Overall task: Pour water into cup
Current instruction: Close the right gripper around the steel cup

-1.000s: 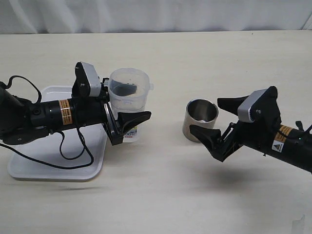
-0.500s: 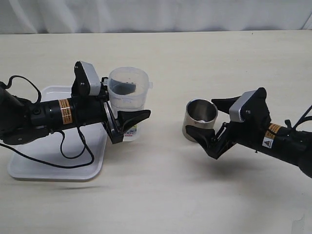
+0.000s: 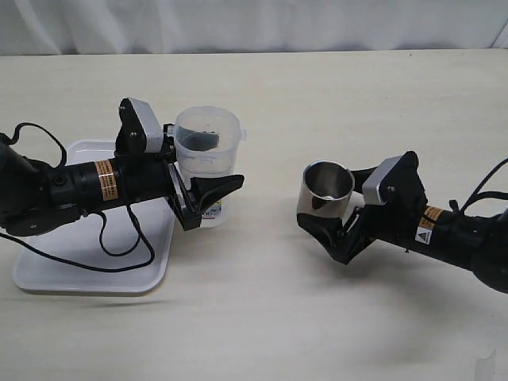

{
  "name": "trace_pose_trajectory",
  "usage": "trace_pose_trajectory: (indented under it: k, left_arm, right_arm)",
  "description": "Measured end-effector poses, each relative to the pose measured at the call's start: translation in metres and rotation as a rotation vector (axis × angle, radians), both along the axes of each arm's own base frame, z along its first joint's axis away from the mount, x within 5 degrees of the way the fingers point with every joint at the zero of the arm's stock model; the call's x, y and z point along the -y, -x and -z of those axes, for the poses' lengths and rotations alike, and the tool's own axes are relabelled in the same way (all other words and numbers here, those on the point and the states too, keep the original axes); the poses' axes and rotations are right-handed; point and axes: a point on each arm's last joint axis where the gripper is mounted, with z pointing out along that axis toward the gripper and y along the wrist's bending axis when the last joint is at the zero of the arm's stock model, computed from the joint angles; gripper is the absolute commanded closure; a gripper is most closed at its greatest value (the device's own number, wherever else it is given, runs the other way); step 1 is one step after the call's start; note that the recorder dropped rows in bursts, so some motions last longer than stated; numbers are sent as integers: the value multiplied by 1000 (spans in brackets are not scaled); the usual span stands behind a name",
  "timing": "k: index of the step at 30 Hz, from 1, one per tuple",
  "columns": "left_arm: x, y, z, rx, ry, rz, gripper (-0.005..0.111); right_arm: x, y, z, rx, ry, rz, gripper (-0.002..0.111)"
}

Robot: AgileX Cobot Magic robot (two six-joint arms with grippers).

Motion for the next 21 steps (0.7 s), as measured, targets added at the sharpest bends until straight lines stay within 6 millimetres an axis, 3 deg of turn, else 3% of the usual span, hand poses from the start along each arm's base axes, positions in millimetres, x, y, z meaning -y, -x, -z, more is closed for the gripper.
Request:
trace_pose_trajectory:
  k: [11,21]
  left_arm:
    - [0,0,0,0,0,0,107]
    - [0,0,0,0,0,0,107]
  right_arm:
    - [-2,-16,2,40,-7,-4,15]
    - [-2,-15,8,17,-11,-4,15]
